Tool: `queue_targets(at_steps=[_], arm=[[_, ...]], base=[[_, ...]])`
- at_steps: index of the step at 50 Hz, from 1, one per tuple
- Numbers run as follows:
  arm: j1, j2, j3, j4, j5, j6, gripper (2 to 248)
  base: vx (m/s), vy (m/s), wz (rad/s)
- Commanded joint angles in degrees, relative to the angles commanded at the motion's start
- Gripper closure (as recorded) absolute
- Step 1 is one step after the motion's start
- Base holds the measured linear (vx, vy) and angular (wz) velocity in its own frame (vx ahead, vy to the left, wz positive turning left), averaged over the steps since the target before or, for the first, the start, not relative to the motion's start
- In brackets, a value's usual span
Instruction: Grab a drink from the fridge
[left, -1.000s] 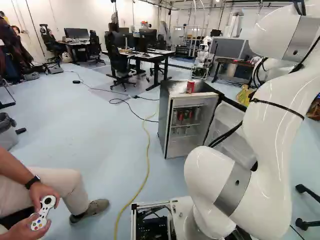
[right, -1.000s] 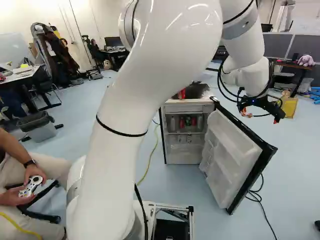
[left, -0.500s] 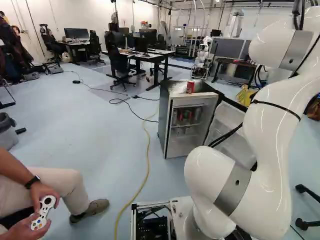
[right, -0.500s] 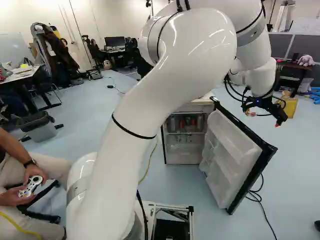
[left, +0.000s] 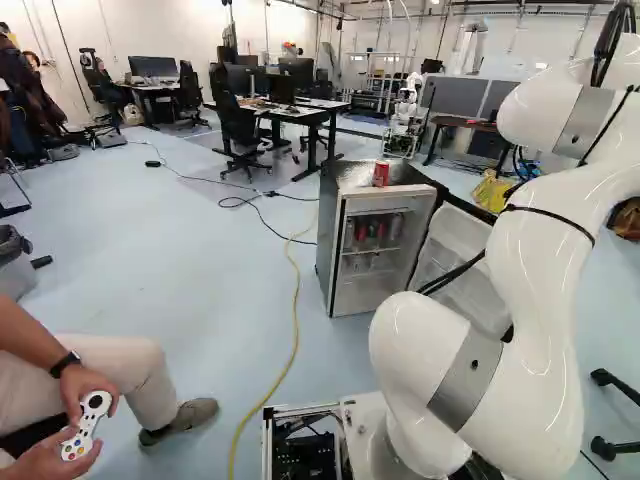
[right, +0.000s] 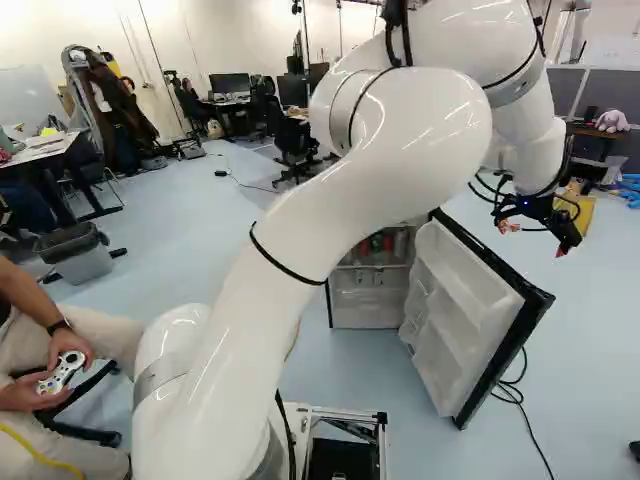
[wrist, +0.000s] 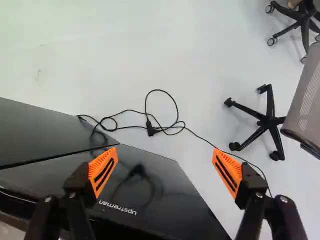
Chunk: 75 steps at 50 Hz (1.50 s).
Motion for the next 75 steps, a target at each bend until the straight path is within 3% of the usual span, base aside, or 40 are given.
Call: queue_targets(at_steps=[13, 49, 75], arm=[[-0.17, -2.18, -3.29, 0.45, -2.48, 0.00, 3], [-0.18, -5.38, -4.63, 0.49, -2.92, 0.00, 3], [-0.33, -5.02, -3.82, 0.49, -2.92, 0.00, 3]], base=[[0.000, 0.000, 0.000], [0.000, 0.000, 0.000], [0.000, 0.000, 0.000]])
